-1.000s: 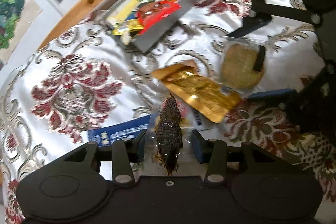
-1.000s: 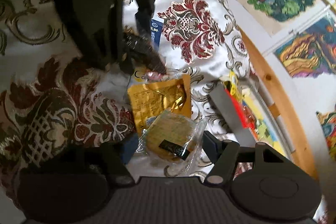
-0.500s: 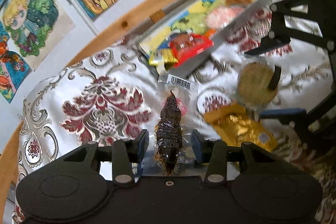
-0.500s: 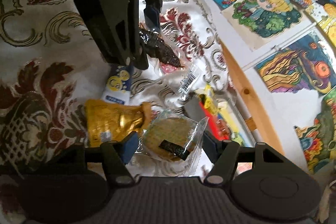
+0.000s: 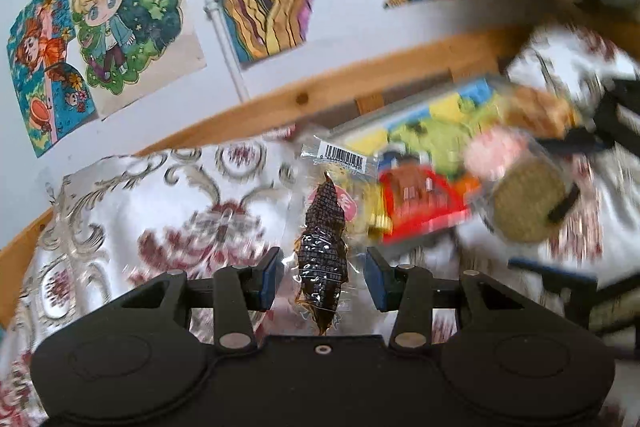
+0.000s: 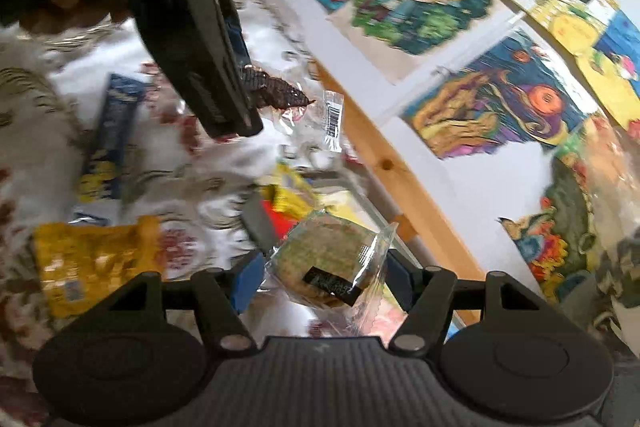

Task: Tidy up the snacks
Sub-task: 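Lift and carry the jerky stick and round biscuit toward the metal tray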

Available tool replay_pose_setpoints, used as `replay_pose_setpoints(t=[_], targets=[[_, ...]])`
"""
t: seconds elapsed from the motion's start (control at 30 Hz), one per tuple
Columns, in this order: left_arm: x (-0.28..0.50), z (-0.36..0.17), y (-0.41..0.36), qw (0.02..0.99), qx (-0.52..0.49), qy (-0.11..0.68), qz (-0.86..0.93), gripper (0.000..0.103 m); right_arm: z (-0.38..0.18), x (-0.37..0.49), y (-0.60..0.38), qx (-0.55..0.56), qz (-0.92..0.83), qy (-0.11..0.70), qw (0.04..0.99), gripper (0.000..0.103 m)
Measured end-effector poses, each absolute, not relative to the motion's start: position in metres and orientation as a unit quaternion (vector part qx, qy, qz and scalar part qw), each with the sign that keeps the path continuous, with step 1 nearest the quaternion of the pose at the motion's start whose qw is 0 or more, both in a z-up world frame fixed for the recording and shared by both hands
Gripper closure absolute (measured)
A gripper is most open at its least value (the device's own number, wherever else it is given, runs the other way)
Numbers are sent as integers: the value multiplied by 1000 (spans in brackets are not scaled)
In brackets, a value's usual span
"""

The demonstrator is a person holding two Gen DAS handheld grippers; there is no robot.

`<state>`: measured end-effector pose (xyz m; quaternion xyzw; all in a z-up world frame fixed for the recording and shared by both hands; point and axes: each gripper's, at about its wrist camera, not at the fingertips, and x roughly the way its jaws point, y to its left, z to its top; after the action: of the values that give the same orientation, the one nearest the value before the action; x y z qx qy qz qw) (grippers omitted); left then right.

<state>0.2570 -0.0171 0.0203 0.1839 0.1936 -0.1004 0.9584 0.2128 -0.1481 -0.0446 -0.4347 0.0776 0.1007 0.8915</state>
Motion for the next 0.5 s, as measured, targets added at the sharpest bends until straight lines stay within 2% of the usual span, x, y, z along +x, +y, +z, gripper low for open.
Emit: replay_pose_setpoints(t=[0.2,0.5], targets=[[300,29,-46,970,130,171,-110,57,-30,249,-168,-396,70,80,912,33],[365,15,-56,972,48,187,-136,57,-17,314,-184,-320,40,98,942,33]])
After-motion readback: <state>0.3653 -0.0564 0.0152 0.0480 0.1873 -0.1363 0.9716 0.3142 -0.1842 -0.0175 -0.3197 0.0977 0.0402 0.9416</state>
